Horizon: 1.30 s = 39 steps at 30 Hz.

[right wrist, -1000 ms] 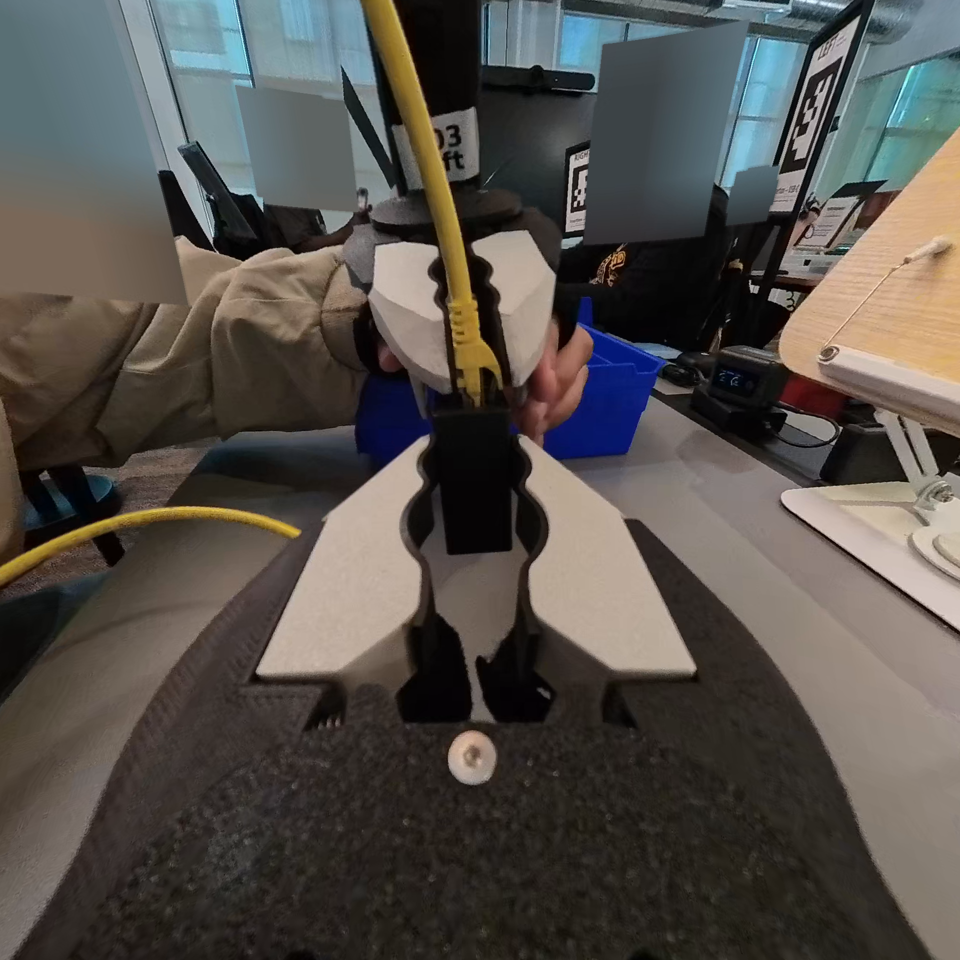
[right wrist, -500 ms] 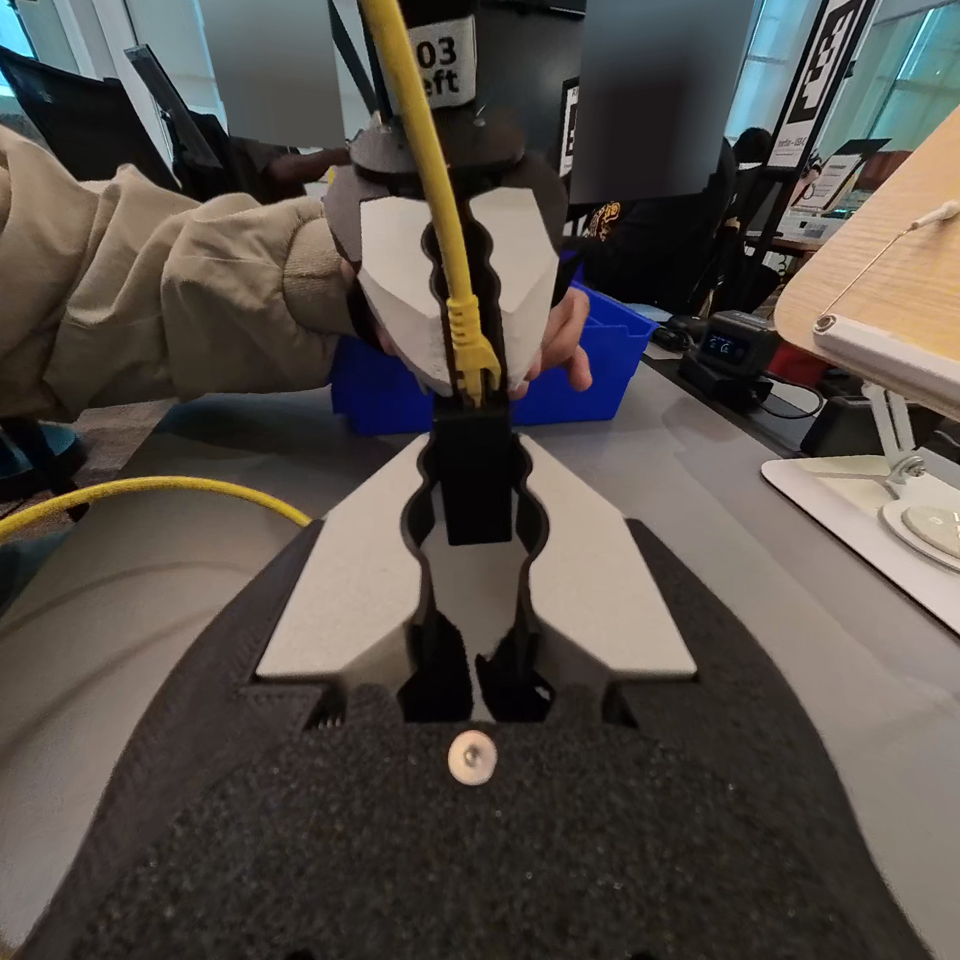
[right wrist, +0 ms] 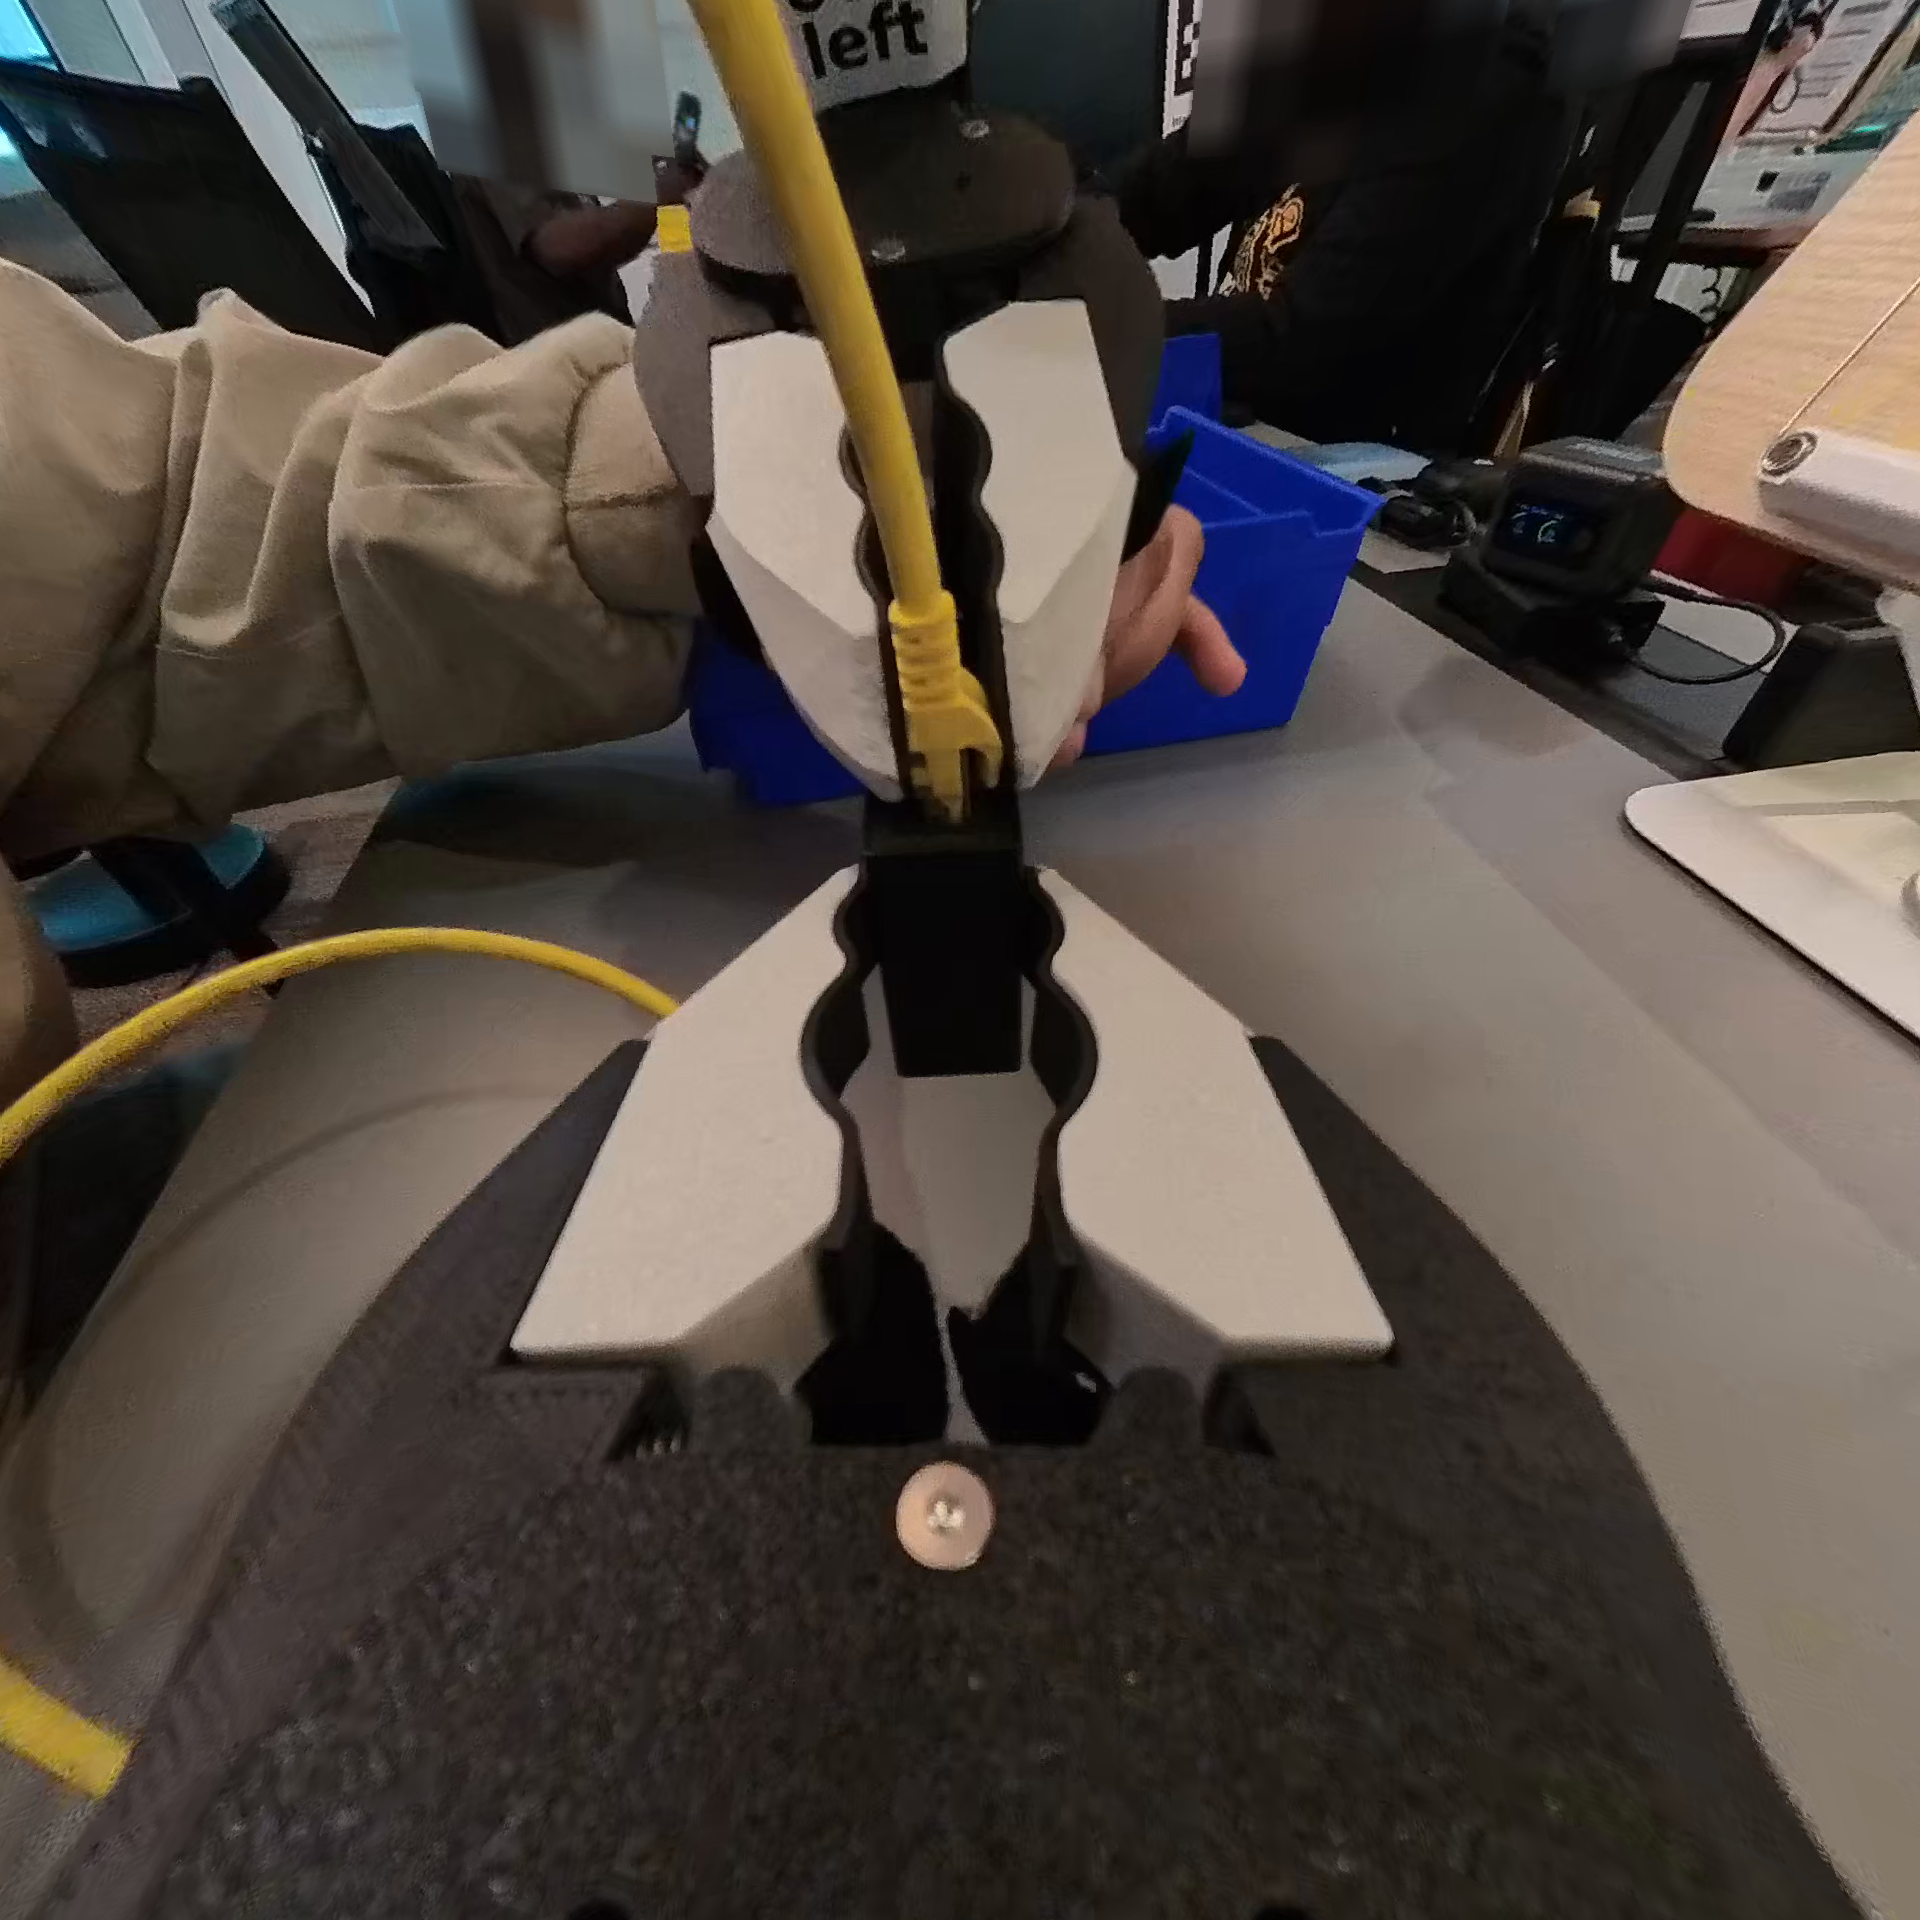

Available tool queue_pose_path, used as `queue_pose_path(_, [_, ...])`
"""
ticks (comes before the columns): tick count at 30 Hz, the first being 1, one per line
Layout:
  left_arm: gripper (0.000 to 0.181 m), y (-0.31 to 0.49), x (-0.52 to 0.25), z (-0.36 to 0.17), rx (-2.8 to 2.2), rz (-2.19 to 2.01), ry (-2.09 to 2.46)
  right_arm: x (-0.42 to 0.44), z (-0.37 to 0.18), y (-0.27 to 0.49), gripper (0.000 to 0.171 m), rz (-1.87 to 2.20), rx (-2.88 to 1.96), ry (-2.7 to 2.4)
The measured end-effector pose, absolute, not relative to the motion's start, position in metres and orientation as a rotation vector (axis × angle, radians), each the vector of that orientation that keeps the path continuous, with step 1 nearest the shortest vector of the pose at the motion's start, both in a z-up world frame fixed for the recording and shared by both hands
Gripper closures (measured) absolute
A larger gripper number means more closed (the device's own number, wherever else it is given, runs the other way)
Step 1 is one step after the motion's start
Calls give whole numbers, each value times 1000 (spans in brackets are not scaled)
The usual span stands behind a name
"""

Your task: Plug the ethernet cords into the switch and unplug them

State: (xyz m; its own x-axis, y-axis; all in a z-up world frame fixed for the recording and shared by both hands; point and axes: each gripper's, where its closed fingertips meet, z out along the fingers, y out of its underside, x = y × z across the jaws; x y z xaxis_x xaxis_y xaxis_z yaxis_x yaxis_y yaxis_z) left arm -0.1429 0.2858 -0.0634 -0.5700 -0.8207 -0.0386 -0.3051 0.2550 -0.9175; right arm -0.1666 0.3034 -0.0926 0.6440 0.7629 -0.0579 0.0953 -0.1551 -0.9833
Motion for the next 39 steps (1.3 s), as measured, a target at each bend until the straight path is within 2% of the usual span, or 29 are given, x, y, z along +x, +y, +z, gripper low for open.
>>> queue_pose_path(7, [168, 284, -142, -55, -1041, -1392, 1905, -166, -79, 300, 145, 826, -1566, -631])
queue_pose_path(28, [169, 284, -142, -63, -1124, -1337, 1964, -169, -91, 301, 145, 752, -1634, -715])
queue_pose_path(31, [169, 297, -139, -18, -1090, -1532, 1737, -175, -127, 303, 145, 710, -1772, -772])
queue_pose_path(34, [169, 299, -138, -17, -1085, -1461, 1767, -179, -103, 303, 145, 745, -1676, -716])
queue_pose_path(39, [169, 266, -161, 29, -922, -1497, 1712, -155, -115, 319, 145, 621, -1729, -655])
